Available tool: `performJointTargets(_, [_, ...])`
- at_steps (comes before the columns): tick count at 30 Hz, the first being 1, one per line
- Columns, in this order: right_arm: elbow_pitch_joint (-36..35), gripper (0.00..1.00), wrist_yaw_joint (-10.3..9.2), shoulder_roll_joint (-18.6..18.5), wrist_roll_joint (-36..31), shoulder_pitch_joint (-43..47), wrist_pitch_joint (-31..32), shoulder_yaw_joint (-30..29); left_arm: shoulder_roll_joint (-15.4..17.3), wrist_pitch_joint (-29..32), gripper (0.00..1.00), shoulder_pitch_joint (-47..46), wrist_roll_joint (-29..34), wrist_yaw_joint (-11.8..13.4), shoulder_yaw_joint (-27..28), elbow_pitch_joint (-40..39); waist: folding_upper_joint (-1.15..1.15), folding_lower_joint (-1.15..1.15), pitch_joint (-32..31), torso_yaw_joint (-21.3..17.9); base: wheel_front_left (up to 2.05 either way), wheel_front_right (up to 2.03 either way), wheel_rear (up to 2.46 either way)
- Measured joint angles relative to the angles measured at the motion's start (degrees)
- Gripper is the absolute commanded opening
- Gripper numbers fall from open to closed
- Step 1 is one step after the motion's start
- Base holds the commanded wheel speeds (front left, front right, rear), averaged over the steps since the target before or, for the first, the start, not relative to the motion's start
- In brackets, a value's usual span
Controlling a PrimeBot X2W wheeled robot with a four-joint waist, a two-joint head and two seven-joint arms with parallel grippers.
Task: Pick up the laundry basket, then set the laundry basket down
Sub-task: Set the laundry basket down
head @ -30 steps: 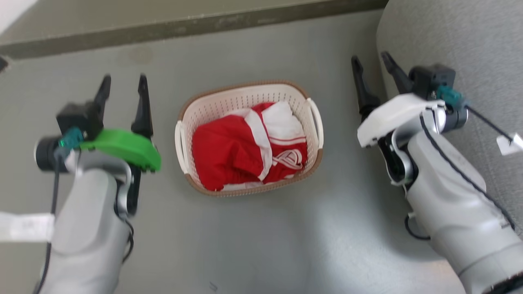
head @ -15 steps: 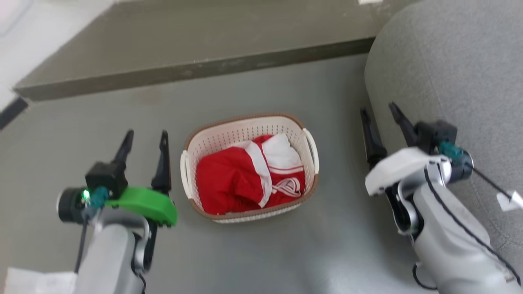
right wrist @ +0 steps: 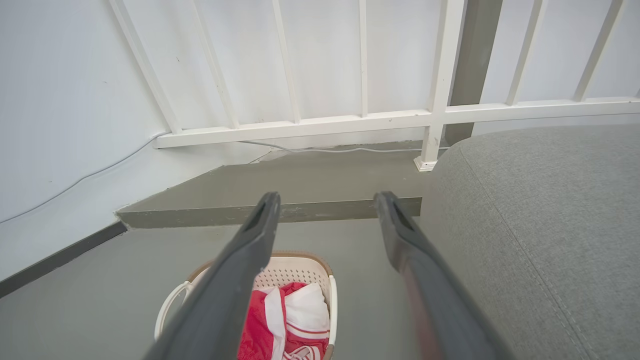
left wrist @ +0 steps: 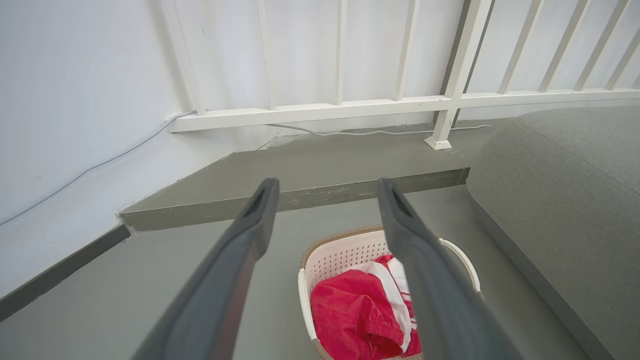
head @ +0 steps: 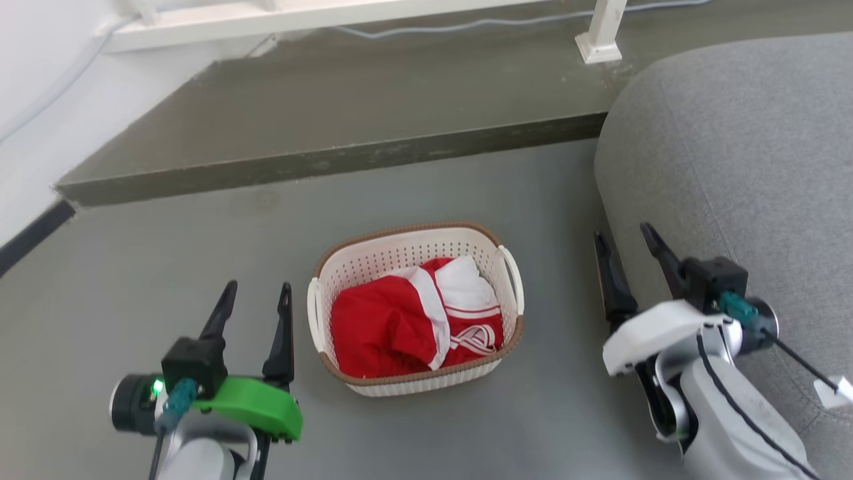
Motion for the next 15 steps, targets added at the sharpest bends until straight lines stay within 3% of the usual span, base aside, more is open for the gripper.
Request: performJointTargets(15, [-6.6, 1.00, -0.44, 0.1, -3.4, 6.9, 0.0, -2.6, 0.0, 0.0, 1.00, 6.9, 1.4, 1.2, 1.2, -7.0, 0.00, 0.00, -2.5, 0.3, 0.00, 0.00, 0.00])
